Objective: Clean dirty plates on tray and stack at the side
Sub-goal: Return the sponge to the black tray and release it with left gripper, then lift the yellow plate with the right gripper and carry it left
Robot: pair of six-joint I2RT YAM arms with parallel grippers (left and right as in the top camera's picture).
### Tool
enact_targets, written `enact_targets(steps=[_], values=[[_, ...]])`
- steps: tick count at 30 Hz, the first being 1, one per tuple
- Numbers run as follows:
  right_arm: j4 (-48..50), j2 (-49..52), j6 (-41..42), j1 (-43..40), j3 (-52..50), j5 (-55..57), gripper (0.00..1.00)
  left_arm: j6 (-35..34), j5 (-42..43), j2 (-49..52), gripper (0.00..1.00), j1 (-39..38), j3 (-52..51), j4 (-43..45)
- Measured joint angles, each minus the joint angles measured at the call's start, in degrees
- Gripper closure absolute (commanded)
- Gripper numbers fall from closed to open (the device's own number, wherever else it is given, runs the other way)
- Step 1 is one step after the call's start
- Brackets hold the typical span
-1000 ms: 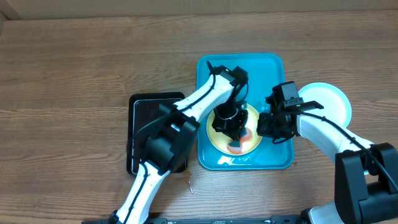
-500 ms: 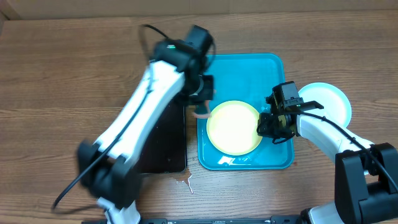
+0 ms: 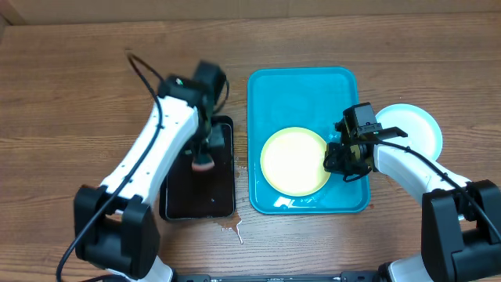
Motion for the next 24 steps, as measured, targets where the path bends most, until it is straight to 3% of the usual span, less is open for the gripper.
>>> enact_targets(steps=[5, 8, 10, 14, 22, 24], values=[[0.0, 0.0, 0.0, 0.0, 0.0, 0.0, 0.96, -1.3, 1.4, 0.3, 0.95, 0.2, -12.3, 9.3], [-0.1, 0.0, 0.0, 0.0, 0.0, 0.0, 0.96, -1.7, 2.2, 0.3, 0.84, 0.9, -15.5, 11.3], [-0.1, 0.0, 0.0, 0.0, 0.0, 0.0, 0.96, -2.1, 2.7, 0.3, 0.69, 1.7, -15.8, 11.5], [-4.3, 0.0, 0.0, 0.0, 1.4, 0.3, 0.96, -0.9, 4.7, 0.3, 0.4, 3.9, -14.9, 10.1], [-20.0, -1.3, -1.9, 1.5, 13.8, 5.4, 0.96, 0.4, 7.5, 0.2, 0.32, 9.4, -3.2, 0.5], [-23.1, -1.6, -2.2, 3.9, 18.9, 8.1, 0.96, 1.0, 7.8, -0.2, 0.18, 11.1, 0.5, -2.1]])
